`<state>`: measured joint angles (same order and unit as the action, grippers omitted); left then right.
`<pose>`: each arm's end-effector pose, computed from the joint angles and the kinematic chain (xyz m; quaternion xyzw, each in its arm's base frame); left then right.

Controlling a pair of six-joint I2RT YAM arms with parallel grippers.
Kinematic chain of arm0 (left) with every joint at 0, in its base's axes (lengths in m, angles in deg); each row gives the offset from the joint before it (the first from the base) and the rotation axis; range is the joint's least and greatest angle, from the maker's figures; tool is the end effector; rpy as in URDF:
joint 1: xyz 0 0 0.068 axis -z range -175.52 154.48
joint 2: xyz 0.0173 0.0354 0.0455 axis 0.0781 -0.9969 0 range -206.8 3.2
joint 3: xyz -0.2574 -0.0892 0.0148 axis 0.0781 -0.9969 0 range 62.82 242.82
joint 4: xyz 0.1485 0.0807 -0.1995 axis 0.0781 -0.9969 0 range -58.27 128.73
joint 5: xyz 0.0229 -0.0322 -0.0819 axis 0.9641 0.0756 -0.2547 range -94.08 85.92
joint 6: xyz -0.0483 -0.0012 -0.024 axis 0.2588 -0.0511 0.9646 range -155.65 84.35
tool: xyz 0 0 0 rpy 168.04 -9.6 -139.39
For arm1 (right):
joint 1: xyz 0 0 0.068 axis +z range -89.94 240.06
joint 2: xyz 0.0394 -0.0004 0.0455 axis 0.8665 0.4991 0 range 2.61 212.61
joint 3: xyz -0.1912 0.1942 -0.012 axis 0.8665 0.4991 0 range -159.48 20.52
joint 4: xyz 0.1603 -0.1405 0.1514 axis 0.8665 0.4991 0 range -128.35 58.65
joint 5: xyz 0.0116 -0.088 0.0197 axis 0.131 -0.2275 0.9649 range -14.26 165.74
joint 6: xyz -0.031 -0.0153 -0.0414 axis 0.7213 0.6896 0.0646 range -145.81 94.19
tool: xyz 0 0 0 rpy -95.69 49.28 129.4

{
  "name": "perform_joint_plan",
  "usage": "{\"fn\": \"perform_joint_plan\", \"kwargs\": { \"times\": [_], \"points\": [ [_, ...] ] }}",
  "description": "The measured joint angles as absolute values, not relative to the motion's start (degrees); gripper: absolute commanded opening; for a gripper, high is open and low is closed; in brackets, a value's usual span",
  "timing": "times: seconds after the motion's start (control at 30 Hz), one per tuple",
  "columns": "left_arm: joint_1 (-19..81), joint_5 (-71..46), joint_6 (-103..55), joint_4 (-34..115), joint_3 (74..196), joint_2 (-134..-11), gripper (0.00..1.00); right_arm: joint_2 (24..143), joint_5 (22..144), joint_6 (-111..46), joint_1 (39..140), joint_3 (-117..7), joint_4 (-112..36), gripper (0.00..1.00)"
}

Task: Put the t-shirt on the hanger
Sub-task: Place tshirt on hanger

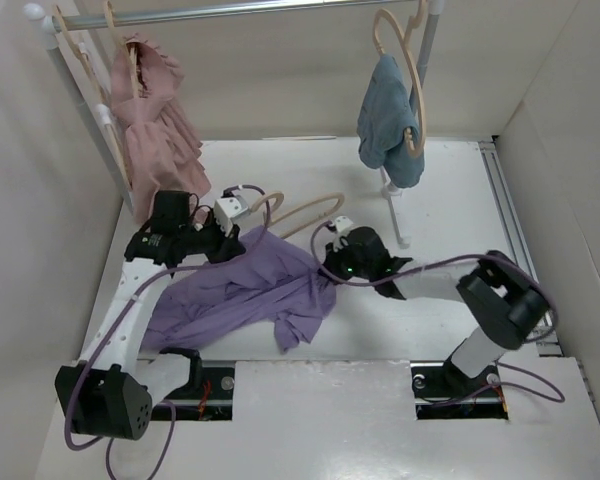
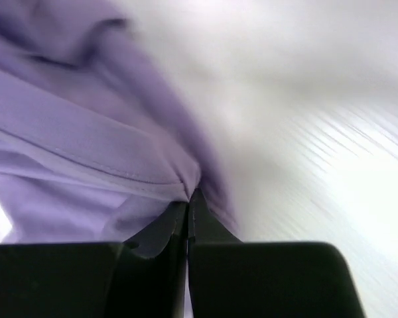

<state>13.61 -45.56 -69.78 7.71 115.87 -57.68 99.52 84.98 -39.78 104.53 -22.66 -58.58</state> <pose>0.2144 -0.0582 0.3070 0.4530 0.7278 -0.2245 0.4633 0.2358 0.2396 0.1533 -0.2677 0.8371 0.2923 0.3771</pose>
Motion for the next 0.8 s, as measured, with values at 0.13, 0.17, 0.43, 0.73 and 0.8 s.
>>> {"fn": "perform_joint_plan", "kwargs": {
  "times": [0.13,0.17,0.43,0.73,0.8],
  "points": [
    [9.2,-51.3,-77.6,0.6,120.2,-58.0,0.0,86.1,80.8,-43.5,98.7,-13.6,-56.7,0.0],
    [9.1,-52.6,-80.5,-1.7,121.5,-58.3,0.0,83.0,79.4,-44.3,97.8,-12.5,-56.2,0.0],
    [9.3,-57.2,-102.1,-16.7,124.4,-61.0,0.0,65.6,67.6,-49.1,95.5,-7.9,-50.6,0.0],
    [9.8,-55.4,-113.4,-20.3,124.3,-62.8,0.0,50.7,59.5,-50.5,95.5,-7.4,-39.1,0.0],
    [9.8,-55.1,-114.3,-20.3,124.3,-63.5,0.0,48.7,58.6,-48.9,96.2,-8.1,-37.3,0.0]
  ]
}}
